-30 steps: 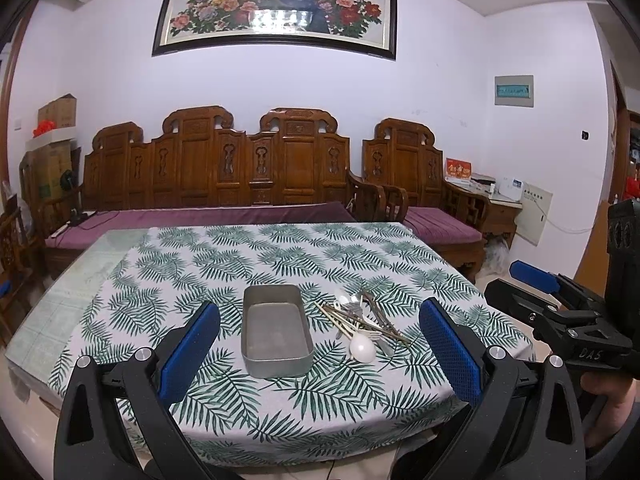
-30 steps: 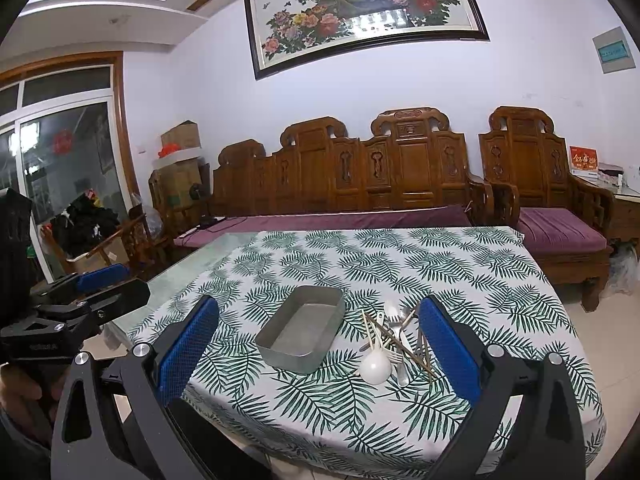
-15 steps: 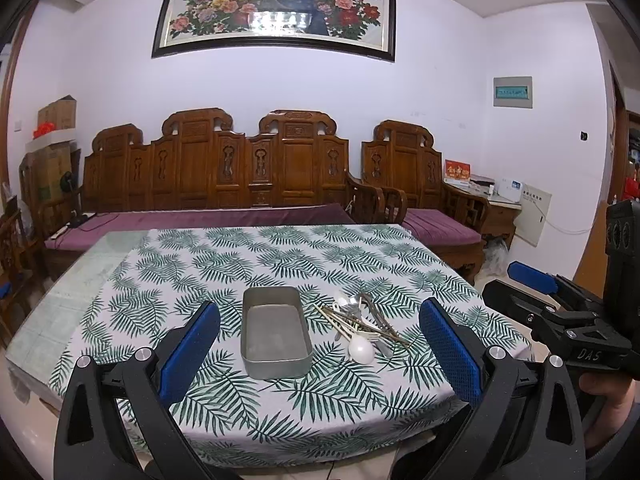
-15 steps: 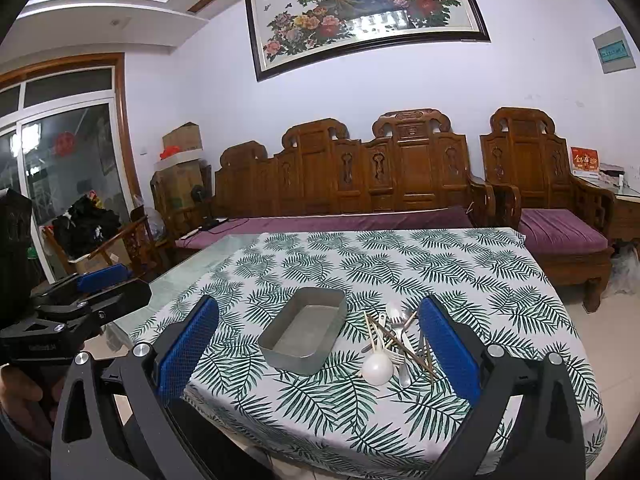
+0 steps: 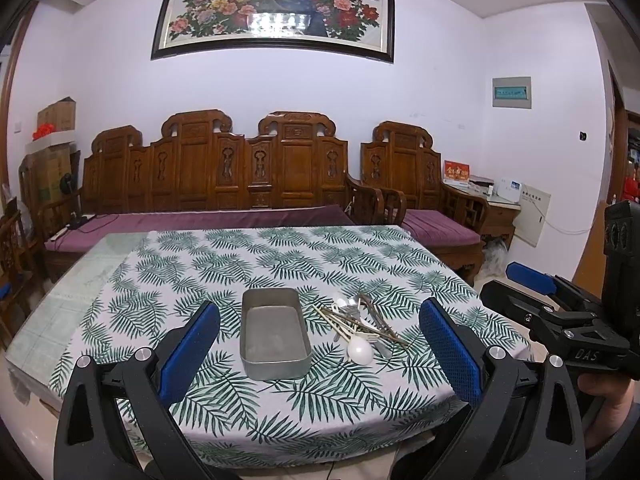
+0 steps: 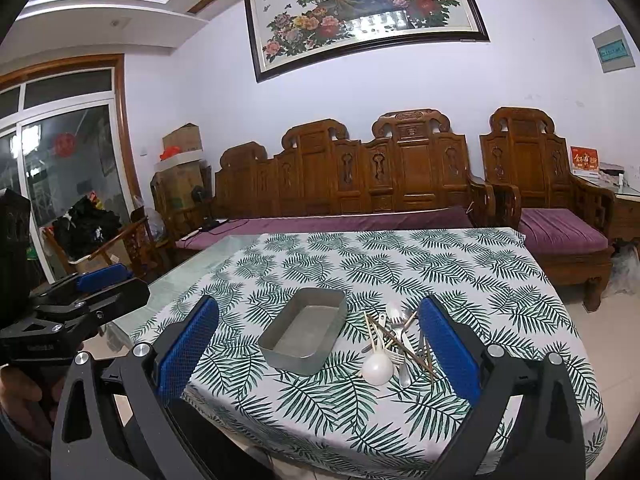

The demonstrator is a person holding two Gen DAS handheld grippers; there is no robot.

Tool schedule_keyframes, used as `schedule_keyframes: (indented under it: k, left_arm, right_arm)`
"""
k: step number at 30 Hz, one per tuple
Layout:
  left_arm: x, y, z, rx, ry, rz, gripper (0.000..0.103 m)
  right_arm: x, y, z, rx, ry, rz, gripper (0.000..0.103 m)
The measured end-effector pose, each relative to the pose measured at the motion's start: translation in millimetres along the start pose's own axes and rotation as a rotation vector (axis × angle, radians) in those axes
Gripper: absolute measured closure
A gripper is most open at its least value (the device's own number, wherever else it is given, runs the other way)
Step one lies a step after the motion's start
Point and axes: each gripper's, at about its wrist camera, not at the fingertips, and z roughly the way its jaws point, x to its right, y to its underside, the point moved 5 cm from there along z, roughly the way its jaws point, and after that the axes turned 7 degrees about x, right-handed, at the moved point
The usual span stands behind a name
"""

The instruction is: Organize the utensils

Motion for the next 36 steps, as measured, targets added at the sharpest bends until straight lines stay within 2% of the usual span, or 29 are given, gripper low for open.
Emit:
schedule_keyframes:
  k: [19, 28, 36]
  left_arm:
    - [0, 6, 6, -0.021, -0.001, 0.003, 0.007]
    - [-5, 25, 37, -0.091, -0.007, 0.005, 0.007]
    - [-6, 42, 76, -0.160, 0.006, 0.019, 0.007]
  right_arm:
    - [4, 3, 1, -0.013, 0.000, 0.002, 0.003]
    - [21, 20, 28, -0.081, -0.003, -0.002, 0.012]
    - [42, 37, 65, -0.148, 0.006, -0.011, 0.026]
